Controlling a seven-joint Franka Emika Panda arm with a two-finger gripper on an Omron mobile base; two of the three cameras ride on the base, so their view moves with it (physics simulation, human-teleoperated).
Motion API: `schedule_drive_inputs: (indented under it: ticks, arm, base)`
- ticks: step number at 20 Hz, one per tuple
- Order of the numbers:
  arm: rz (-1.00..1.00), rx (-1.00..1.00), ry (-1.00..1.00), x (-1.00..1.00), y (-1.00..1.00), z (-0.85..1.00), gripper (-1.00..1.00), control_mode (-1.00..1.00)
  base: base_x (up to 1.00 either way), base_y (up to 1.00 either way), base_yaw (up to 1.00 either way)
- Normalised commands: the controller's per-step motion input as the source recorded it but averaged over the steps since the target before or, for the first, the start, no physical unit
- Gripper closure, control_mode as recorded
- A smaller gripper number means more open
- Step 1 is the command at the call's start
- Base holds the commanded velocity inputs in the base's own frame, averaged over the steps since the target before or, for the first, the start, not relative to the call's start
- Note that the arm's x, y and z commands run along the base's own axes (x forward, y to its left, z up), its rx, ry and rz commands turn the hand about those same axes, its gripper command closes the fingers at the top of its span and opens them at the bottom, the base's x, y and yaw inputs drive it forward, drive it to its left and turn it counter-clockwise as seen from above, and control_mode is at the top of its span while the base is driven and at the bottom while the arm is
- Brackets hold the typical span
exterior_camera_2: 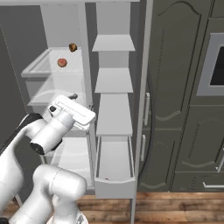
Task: Take the peach and mango from the fridge shelf and place them in the freezer drawer to begin freezing them.
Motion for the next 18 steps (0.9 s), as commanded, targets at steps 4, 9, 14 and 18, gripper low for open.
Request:
schedule_drive_inputs:
  ticks: [4,9,14,18]
  arm:
    - [-0.05,-0.46,0.38,-0.35,-0.31,0.48,-1.00,-1.00]
    - [-0.11,-0.32,0.43,-0.39,-0.07,0.49,-1.00,-1.00]
    - [-0.03,-0.02,0.66,-0.28,0.05,0.46,-1.00,-1.00]
    - [0.02,0.00,0.52,-0.11,0.21,-0.33,-1.00,-1.00]
  base:
    - [0.00,0.00,0.00]
    - [0.00,0.00,0.00]
    - [0.00,0.00,0.00]
    - [0.00,0.00,0.00]
